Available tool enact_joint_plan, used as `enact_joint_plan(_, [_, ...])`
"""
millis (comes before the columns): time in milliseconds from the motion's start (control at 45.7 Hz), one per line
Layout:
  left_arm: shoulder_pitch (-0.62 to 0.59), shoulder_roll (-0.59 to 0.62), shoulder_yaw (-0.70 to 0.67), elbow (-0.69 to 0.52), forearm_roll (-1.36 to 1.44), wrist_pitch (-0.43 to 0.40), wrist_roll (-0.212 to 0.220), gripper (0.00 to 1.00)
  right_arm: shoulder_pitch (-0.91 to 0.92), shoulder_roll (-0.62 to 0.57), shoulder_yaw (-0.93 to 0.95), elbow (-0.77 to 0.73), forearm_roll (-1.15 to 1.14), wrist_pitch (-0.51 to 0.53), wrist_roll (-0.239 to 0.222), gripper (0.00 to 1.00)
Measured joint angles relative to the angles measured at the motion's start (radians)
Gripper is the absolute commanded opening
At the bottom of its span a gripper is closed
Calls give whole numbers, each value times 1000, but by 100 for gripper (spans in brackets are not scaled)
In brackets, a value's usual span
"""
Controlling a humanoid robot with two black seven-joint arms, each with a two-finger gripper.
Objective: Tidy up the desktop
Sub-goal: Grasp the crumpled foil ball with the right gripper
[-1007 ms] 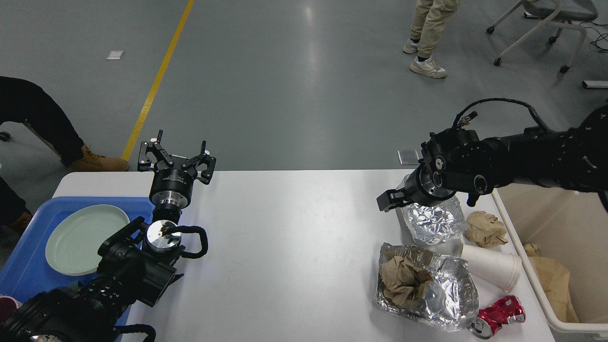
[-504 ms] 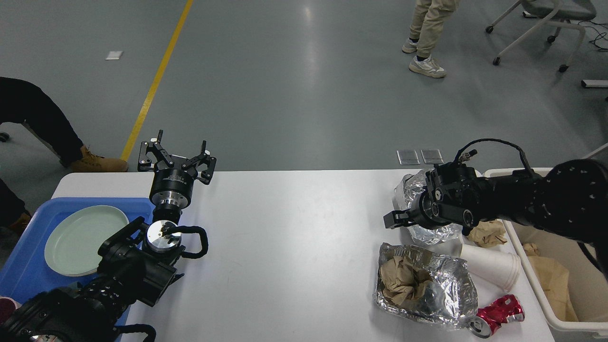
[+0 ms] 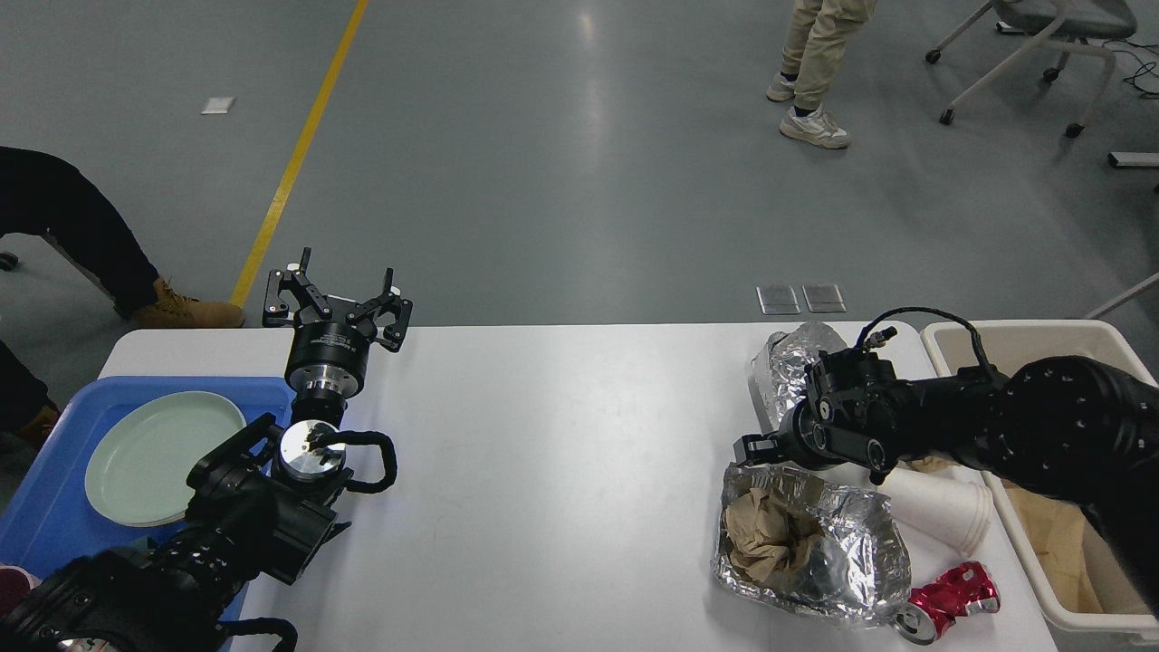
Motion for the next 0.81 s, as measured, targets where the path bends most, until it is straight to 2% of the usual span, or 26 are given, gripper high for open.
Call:
enact_joint_plan(635, [0,0,0,0,0,1,0,97,47,3,45,9,8,26,1,0])
enact_joint_plan(810, [0,0,-1,0,0,1,0,97,104,2,76,17,9,88,1,0])
